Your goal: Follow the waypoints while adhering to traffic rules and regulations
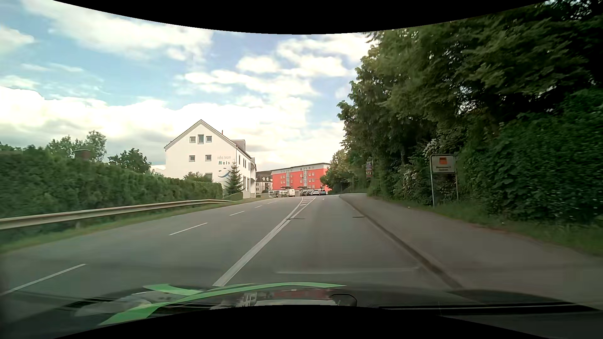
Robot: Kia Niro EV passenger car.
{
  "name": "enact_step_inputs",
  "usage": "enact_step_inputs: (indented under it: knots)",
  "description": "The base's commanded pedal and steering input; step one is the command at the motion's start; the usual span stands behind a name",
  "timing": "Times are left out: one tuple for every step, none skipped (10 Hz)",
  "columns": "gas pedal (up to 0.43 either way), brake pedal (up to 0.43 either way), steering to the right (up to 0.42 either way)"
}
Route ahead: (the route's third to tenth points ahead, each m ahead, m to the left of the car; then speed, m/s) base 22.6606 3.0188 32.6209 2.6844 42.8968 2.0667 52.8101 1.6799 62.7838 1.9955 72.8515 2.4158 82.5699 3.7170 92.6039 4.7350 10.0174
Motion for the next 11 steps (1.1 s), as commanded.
enact_step_inputs:
  knots:
    - [0.177, 0.0, 0.017]
    - [0.177, 0.0, 0.016]
    - [0.177, 0.0, 0.015]
    - [0.177, 0.0, 0.014]
    - [0.177, 0.0, 0.014]
    - [0.177, 0.0, 0.011]
    - [0.177, 0.0, 0.008]
    - [0.177, 0.0, 0.007]
    - [0.177, 0.0, 0.005]
    - [0.177, 0.0, 0.005]
    - [0.189, 0.0, 0.005]
